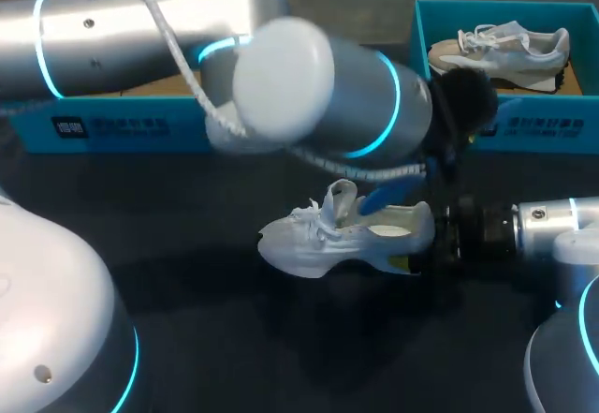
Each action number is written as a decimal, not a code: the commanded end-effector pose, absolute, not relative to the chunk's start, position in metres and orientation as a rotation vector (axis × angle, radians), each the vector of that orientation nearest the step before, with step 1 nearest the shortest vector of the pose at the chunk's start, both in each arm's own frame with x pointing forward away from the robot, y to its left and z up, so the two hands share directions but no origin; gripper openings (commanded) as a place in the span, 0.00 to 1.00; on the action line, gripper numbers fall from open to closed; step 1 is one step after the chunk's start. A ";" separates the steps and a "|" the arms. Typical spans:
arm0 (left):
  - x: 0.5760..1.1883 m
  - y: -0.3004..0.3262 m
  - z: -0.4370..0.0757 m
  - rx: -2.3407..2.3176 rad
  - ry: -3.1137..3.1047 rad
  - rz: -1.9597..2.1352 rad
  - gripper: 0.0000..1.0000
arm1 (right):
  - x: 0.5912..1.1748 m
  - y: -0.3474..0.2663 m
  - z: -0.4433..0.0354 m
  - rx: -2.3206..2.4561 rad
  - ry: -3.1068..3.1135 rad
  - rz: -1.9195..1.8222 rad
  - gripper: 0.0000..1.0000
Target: Take the shoe out of the shoebox, open the shoe tongue, remove and reinsert the insole, then place the shoe into the shoebox
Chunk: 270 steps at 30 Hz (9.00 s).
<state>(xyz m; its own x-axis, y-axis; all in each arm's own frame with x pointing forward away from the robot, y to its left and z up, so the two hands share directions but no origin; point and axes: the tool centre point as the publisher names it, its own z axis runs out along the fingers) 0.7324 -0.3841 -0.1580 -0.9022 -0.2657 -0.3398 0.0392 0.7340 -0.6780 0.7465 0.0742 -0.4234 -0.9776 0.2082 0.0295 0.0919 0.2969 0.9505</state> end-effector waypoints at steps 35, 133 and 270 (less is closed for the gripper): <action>0.725 -0.336 -0.007 0.002 2.763 -1.568 0.00 | 0.747 0.076 -0.424 0.287 2.448 1.780 0.00; 0.603 -0.331 0.169 -0.254 2.609 -2.399 0.00 | 0.747 0.076 -0.424 0.287 2.448 1.780 0.00; 0.545 -0.270 0.168 -0.325 2.683 -2.507 0.00 | 0.730 0.020 -0.326 0.324 3.004 0.412 1.00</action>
